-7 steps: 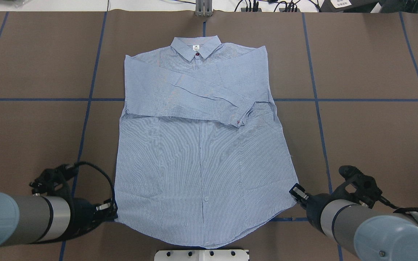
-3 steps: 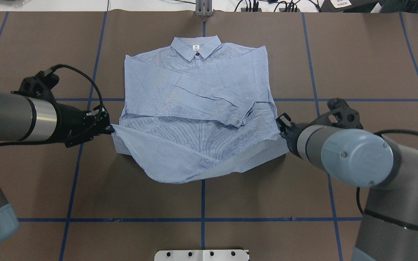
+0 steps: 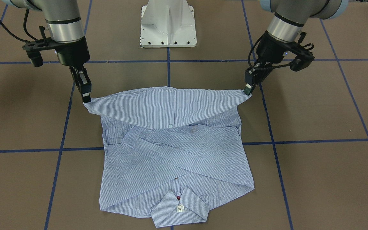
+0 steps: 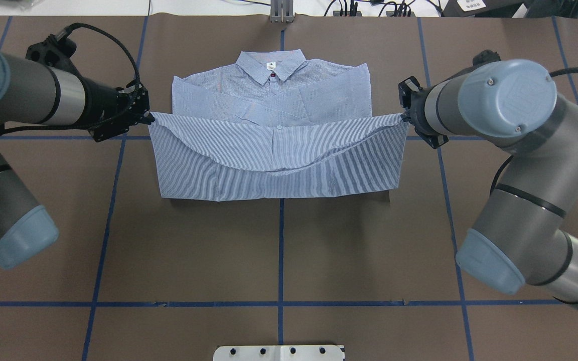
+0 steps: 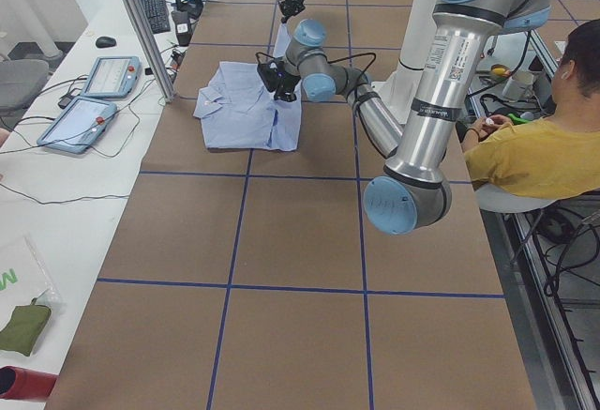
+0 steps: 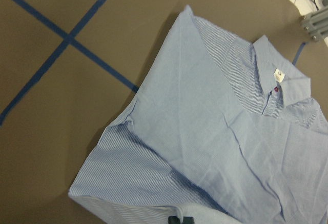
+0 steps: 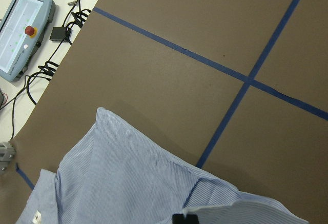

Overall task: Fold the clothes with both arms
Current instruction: 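Lift the hem with both grippers and fold it up onto the collar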

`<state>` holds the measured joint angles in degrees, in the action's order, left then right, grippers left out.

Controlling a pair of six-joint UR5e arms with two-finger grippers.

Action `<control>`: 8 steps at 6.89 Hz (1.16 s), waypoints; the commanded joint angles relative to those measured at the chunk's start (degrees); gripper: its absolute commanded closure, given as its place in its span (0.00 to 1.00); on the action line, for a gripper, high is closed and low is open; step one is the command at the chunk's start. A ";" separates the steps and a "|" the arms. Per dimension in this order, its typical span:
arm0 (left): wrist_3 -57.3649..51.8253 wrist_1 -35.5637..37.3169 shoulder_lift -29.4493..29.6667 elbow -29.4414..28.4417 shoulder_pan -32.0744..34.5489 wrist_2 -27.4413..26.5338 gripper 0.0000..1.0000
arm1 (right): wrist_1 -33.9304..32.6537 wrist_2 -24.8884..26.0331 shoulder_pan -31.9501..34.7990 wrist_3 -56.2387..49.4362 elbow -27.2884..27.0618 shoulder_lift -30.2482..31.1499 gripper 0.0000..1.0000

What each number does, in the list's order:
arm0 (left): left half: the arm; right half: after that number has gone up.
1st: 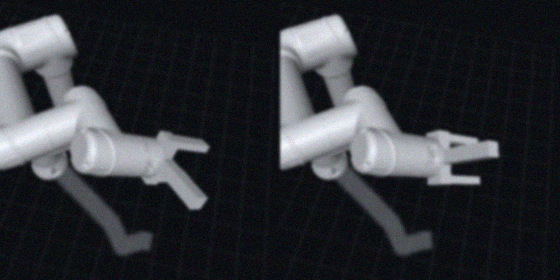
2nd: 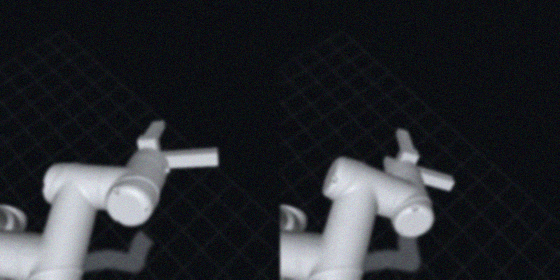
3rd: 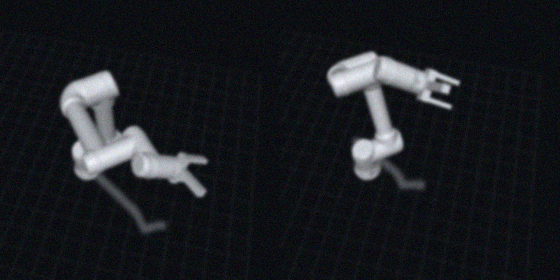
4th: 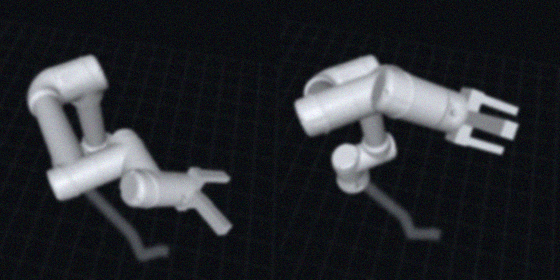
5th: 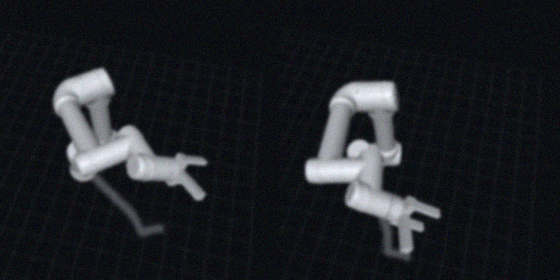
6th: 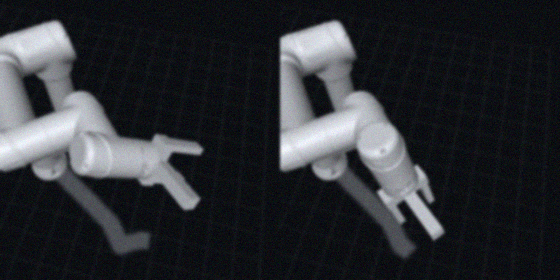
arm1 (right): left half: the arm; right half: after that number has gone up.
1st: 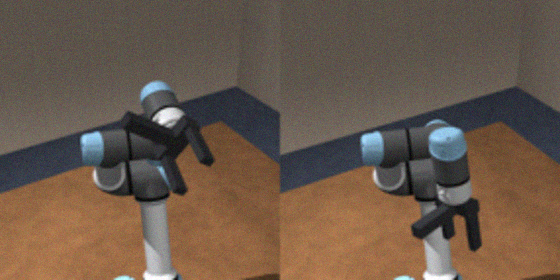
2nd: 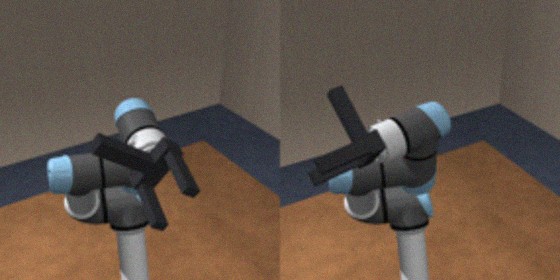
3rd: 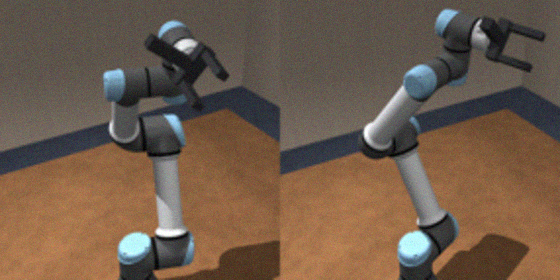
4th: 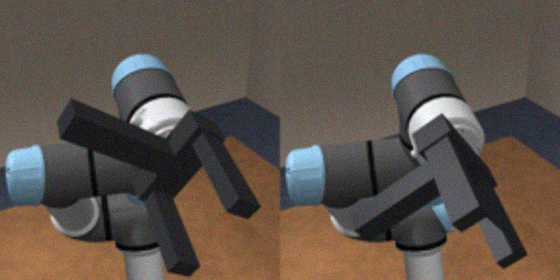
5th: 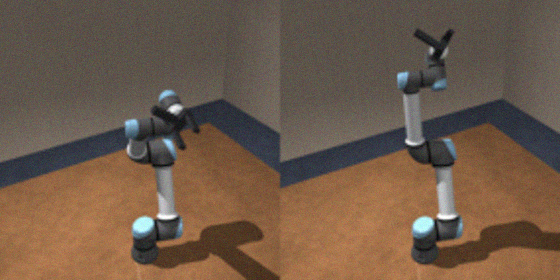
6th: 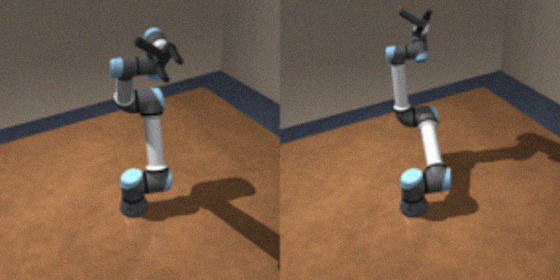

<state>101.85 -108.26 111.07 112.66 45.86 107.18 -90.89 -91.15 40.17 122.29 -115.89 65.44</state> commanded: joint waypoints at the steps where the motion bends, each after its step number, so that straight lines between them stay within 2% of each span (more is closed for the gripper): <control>1: -2.52 -7.18 3.70 -11.27 2.03 -0.13 1.00 | 11.54 0.09 1.84 -0.39 13.50 -3.38 1.00; 2: -3.49 -13.32 4.93 -18.11 2.22 -0.21 1.00 | 17.18 0.09 2.36 -0.39 20.54 -5.39 1.00; 4: -4.20 -25.80 11.16 -35.94 3.44 -0.65 1.00 | 23.09 0.01 3.77 -0.82 34.78 -12.49 1.00; 5: -4.64 -28.82 12.49 -40.29 3.54 -1.61 1.00 | 26.96 -0.17 4.12 -0.91 39.81 -14.27 1.00; 7: -9.63 -31.64 16.79 -48.90 3.54 -6.25 1.00 | 30.41 -0.52 5.00 -4.05 50.88 -19.79 1.00; 8: -12.44 -32.27 18.89 -53.03 3.54 -8.10 0.89 | 34.34 -0.52 5.26 -6.86 54.33 -19.82 1.00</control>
<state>92.58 -139.10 127.54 64.64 49.38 101.52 -60.21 -91.59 45.02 118.45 -66.69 46.92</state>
